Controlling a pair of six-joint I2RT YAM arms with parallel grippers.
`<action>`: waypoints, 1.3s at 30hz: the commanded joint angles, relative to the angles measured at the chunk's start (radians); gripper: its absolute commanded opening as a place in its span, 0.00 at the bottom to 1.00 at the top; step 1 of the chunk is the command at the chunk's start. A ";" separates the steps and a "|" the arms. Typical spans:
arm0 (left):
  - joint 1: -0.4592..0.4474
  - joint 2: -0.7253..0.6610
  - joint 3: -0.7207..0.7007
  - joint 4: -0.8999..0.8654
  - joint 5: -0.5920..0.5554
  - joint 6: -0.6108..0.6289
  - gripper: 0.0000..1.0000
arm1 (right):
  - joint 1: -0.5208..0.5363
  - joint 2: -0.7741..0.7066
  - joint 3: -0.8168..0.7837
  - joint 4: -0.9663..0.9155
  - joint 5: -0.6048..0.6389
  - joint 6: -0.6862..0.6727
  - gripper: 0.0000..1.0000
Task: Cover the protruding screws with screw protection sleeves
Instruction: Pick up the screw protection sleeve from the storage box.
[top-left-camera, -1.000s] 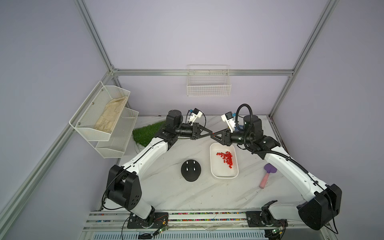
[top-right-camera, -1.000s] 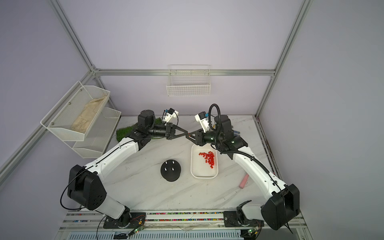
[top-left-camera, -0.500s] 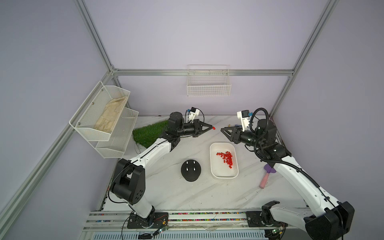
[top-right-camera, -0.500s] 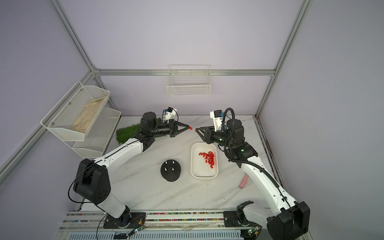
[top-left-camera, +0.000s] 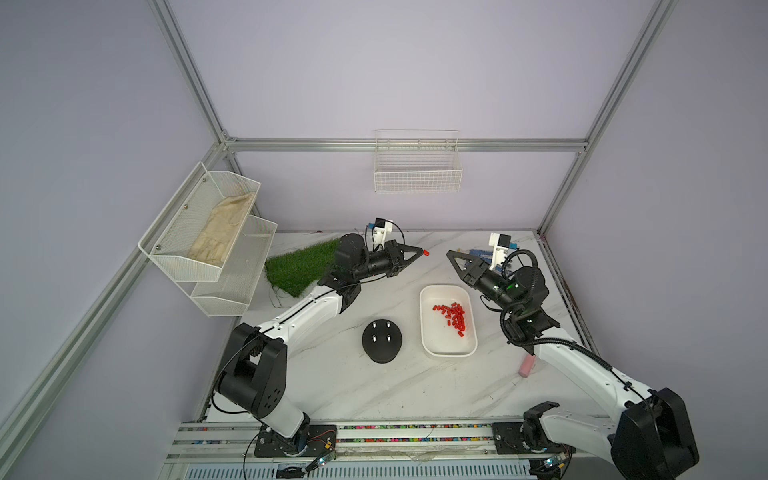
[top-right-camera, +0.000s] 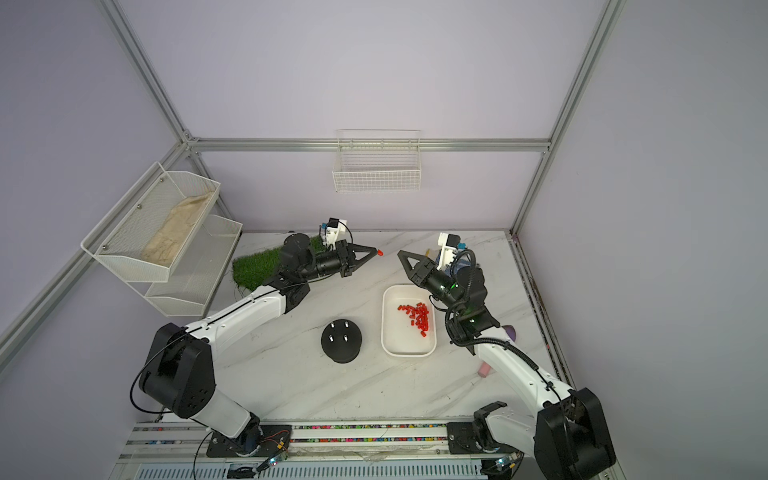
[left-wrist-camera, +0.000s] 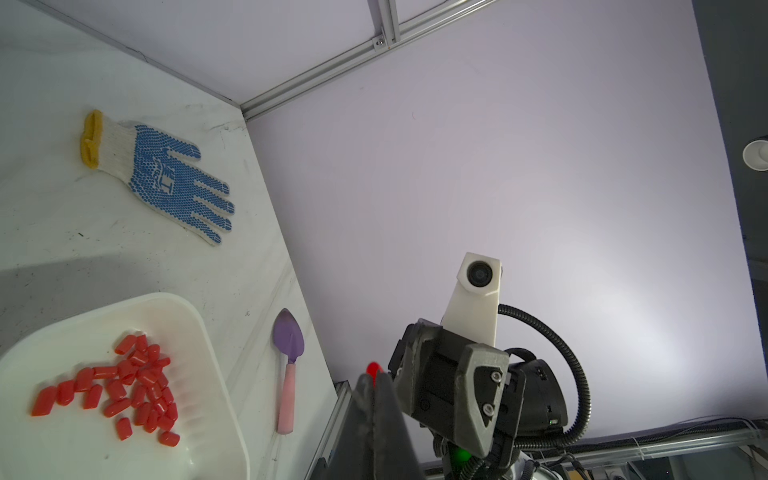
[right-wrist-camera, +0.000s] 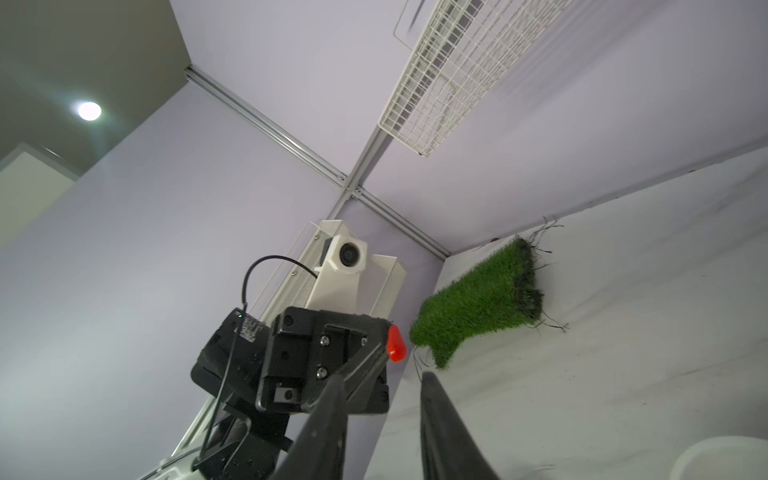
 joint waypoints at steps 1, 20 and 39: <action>-0.024 -0.053 -0.032 0.076 -0.039 -0.010 0.00 | 0.019 0.024 -0.021 0.191 0.021 0.101 0.34; -0.053 -0.059 -0.017 0.093 -0.044 -0.013 0.00 | 0.080 0.092 0.010 0.177 0.078 0.061 0.28; -0.057 -0.058 -0.007 0.098 -0.035 -0.017 0.00 | 0.080 0.126 0.035 0.174 0.027 0.057 0.18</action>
